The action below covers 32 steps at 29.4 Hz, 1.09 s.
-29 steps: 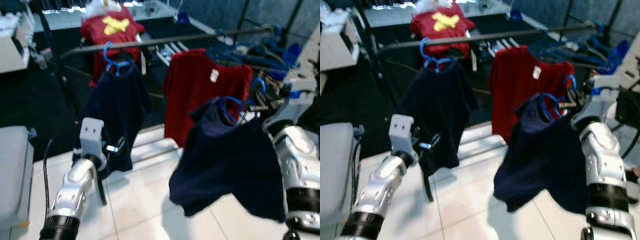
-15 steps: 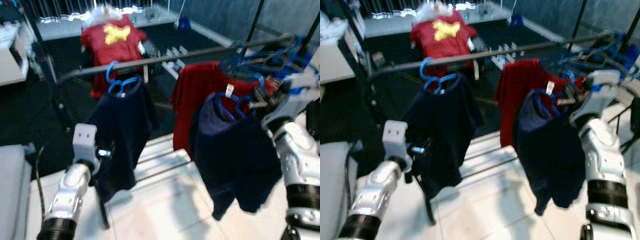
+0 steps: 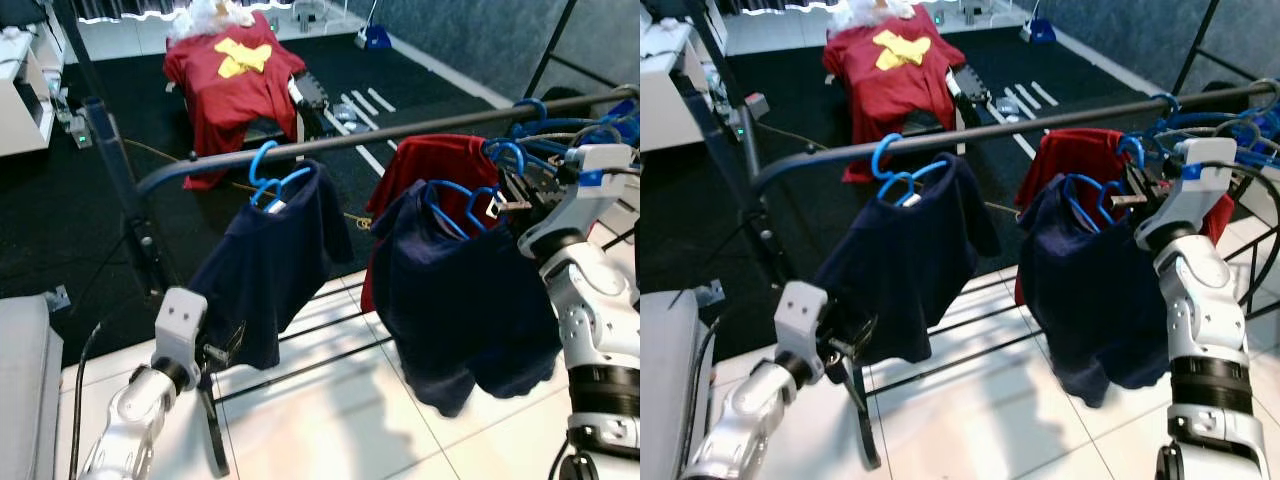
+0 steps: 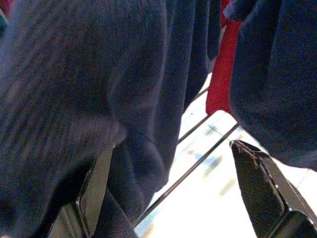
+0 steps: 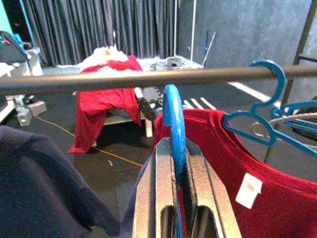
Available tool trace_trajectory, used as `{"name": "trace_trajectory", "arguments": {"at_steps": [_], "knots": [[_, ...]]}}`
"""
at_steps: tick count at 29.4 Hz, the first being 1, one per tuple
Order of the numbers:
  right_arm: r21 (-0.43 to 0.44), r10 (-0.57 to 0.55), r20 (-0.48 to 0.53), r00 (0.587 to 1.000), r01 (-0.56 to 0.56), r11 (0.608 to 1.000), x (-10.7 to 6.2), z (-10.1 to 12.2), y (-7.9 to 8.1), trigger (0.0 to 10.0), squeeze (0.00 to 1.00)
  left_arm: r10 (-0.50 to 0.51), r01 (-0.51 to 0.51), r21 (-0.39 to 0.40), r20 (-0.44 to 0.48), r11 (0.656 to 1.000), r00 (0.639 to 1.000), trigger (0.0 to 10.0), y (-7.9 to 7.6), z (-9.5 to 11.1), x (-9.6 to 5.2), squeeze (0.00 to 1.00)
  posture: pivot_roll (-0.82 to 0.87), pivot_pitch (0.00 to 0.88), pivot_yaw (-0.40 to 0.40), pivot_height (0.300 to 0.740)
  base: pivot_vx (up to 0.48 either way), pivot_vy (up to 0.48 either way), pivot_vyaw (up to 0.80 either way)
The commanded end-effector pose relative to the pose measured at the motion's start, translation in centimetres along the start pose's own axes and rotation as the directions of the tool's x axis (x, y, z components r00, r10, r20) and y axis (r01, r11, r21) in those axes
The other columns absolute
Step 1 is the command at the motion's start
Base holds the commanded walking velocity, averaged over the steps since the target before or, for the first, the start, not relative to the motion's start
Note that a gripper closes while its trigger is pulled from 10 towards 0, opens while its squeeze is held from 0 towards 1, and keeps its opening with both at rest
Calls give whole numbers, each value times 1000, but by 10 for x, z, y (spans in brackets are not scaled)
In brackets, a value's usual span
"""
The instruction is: Hang hanger
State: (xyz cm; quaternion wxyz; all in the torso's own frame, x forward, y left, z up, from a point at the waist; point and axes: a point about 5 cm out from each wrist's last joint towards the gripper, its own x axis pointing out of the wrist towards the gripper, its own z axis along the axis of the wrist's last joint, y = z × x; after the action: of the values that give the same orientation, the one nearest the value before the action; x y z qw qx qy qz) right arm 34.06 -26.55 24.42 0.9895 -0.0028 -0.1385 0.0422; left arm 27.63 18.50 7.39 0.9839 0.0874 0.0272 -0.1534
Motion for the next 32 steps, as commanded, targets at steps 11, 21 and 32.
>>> {"name": "trace_trajectory", "arguments": {"at_steps": [11,21,32], "knots": [[5,54,15,998,-54,999,8,6,7,10000,0,5,-1,-32,123,999,992,10000,-11,35,1,0,36,84,-29,740,0,-252,72],[-4,71,18,997,-71,997,9,10,5,10000,0,-38,44,-37,159,998,987,10000,-23,45,4,0,35,84,-27,740,0,-465,788],[-15,89,7,996,-89,996,8,8,5,10000,0,-15,22,-57,123,998,992,10000,-22,43,3,0,36,86,-25,740,0,0,788]]}}
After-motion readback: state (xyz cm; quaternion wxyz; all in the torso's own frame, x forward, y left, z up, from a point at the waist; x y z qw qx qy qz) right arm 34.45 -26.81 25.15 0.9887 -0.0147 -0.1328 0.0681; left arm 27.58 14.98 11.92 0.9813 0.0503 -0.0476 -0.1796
